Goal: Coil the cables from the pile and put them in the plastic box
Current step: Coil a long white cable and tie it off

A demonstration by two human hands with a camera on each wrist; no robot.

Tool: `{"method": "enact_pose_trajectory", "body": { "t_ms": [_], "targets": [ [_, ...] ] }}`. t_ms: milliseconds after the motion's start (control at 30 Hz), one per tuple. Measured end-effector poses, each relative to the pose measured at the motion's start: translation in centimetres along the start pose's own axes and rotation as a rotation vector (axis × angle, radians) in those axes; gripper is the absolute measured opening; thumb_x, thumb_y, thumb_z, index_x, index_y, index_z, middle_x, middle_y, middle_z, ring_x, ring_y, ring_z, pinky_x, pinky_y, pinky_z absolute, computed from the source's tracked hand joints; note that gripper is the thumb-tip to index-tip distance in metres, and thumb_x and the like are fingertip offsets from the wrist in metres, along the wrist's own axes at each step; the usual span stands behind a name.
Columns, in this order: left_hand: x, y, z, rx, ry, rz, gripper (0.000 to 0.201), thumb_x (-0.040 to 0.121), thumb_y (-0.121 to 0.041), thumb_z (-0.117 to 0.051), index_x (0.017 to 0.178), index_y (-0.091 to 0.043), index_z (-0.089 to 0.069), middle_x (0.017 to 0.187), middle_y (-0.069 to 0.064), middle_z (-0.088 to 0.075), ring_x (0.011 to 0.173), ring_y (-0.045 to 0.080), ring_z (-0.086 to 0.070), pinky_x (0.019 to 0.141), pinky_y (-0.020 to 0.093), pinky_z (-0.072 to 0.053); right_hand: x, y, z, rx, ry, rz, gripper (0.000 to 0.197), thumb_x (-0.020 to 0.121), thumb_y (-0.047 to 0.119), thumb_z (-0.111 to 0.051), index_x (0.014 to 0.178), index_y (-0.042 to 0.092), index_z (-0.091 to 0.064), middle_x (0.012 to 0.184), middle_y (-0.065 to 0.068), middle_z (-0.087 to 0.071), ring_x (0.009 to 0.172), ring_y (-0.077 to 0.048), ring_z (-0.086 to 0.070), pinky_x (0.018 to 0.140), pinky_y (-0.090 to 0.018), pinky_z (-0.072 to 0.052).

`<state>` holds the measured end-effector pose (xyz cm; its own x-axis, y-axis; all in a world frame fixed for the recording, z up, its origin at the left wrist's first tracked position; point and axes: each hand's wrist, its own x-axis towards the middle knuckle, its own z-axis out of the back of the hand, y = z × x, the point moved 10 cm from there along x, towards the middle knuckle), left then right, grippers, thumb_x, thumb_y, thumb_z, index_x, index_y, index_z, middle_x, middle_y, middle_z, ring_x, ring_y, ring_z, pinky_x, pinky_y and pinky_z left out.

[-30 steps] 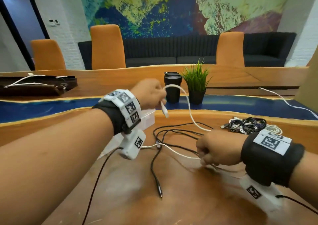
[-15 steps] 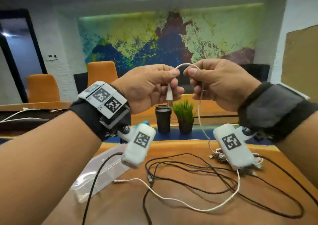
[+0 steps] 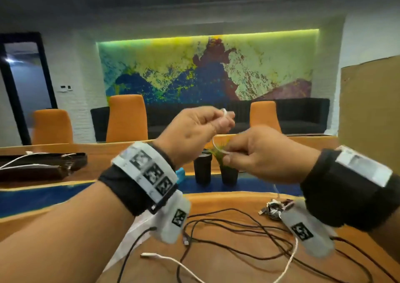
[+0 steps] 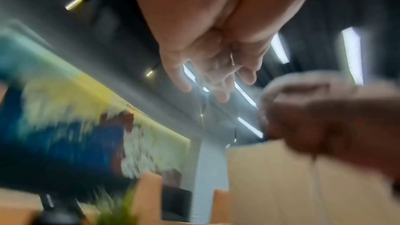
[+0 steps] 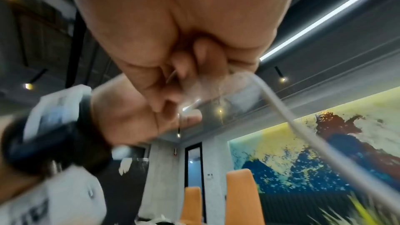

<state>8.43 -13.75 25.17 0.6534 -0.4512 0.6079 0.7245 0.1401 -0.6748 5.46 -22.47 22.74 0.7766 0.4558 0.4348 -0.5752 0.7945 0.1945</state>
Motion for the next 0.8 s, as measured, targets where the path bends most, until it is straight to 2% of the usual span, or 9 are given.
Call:
{"method": "enact_pose_trajectory", "body": {
  "t_ms": [67, 133, 200, 267, 367, 467, 567, 667, 800],
  "targets": [
    [-0.5, 0.9, -1.1, 0.138, 0.109, 0.009, 0.021, 0.100, -0.011, -0.053, 0.104, 0.002, -0.069, 0.091, 0.001, -0.072, 0.074, -0.005, -0.062, 0.070, 0.013, -0.043, -0.2, 0.6, 3.9, -0.011, -0.138, 0.034, 0.020, 0.092, 0.028, -0.064, 0.074, 0.022, -0.070, 0.061, 0.008, -0.058, 0.060, -0.006, -0.054, 0.055, -0.020, -0.042],
    [-0.8, 2.3, -1.1, 0.080, 0.168, 0.106, 0.024, 0.101, -0.015, -0.051, 0.107, -0.002, -0.070, 0.103, 0.010, -0.074, 0.085, 0.007, -0.067, 0.080, 0.029, -0.045, -0.4, 0.4, 7.7, 0.058, -0.288, 0.058, 0.011, 0.091, 0.022, -0.066, 0.085, 0.019, -0.074, 0.070, 0.009, -0.065, 0.067, -0.003, -0.059, 0.060, -0.018, -0.047],
    [-1.3, 2.5, -1.8, -0.087, 0.240, 0.174, 0.029, 0.101, -0.017, -0.049, 0.112, 0.001, -0.069, 0.115, 0.018, -0.070, 0.091, 0.021, -0.062, 0.084, 0.042, -0.041, -0.2, -0.9, 9.5, 0.127, -0.432, 0.060, 0.012, 0.091, 0.019, -0.065, 0.093, 0.013, -0.075, 0.080, 0.003, -0.070, 0.076, -0.009, -0.063, 0.070, -0.023, -0.053],
    [-1.6, 1.1, -2.5, -0.313, 0.274, 0.207, 0.031, 0.098, -0.019, -0.048, 0.110, 0.003, -0.066, 0.111, 0.015, -0.071, 0.084, 0.020, -0.056, 0.078, 0.037, -0.040, 0.2, -3.0, 8.9, 0.200, -0.510, -0.002, 0.015, 0.094, 0.019, -0.062, 0.095, 0.012, -0.075, 0.084, 0.000, -0.071, 0.081, -0.015, -0.064, 0.075, -0.032, -0.055],
    [-0.8, -0.7, -1.9, -0.512, 0.173, 0.191, 0.021, 0.097, -0.021, -0.047, 0.093, -0.010, -0.066, 0.125, 0.008, -0.068, 0.086, 0.016, -0.063, 0.068, 0.029, -0.042, 0.8, -4.2, 2.7, 0.235, -0.266, -0.099, 0.021, 0.098, 0.023, -0.057, 0.086, 0.018, -0.073, 0.077, 0.002, -0.067, 0.071, -0.015, -0.059, 0.071, -0.038, -0.053],
    [0.3, -0.4, -0.6, -0.105, 0.095, 0.073, 0.020, 0.102, -0.018, -0.048, 0.092, -0.011, -0.064, 0.128, -0.002, -0.068, 0.100, 0.031, -0.065, 0.079, 0.037, -0.048, 0.0, -1.4, -0.7, 0.085, -0.011, -0.009, 0.026, 0.097, 0.029, -0.056, 0.078, 0.015, -0.066, 0.069, -0.003, -0.062, 0.064, -0.017, -0.056, 0.065, -0.039, -0.050],
    [-0.3, 1.2, -1.4, 0.165, 0.176, 0.035, 0.021, 0.103, -0.020, -0.050, 0.090, -0.014, -0.066, 0.096, -0.008, -0.070, 0.089, 0.025, -0.063, 0.074, 0.036, -0.047, -0.3, 0.3, 4.1, -0.012, -0.133, 0.099, 0.020, 0.092, 0.030, -0.062, 0.079, 0.017, -0.070, 0.066, 0.004, -0.061, 0.063, -0.010, -0.056, 0.058, -0.028, -0.047],
    [-1.0, 2.4, -2.3, -0.099, 0.245, 0.165, 0.022, 0.102, -0.021, -0.047, 0.096, -0.010, -0.066, 0.111, -0.005, -0.074, 0.098, 0.030, -0.064, 0.077, 0.031, -0.044, 0.0, -1.5, 8.8, 0.084, -0.366, 0.088, 0.012, 0.092, 0.023, -0.064, 0.091, 0.016, -0.074, 0.077, 0.008, -0.067, 0.074, -0.006, -0.061, 0.067, -0.021, -0.052],
    [-1.4, 0.1, -3.6, -0.610, 0.272, 0.227, 0.027, 0.101, -0.024, -0.045, 0.088, -0.014, -0.066, 0.107, 0.009, -0.069, 0.077, 0.014, -0.049, 0.065, 0.028, -0.036, 0.6, -4.5, 5.2, 0.238, -0.408, -0.054, 0.017, 0.096, 0.017, -0.060, 0.089, 0.006, -0.072, 0.079, -0.004, -0.066, 0.073, -0.017, -0.059, 0.071, -0.038, -0.051]
  ]
}}
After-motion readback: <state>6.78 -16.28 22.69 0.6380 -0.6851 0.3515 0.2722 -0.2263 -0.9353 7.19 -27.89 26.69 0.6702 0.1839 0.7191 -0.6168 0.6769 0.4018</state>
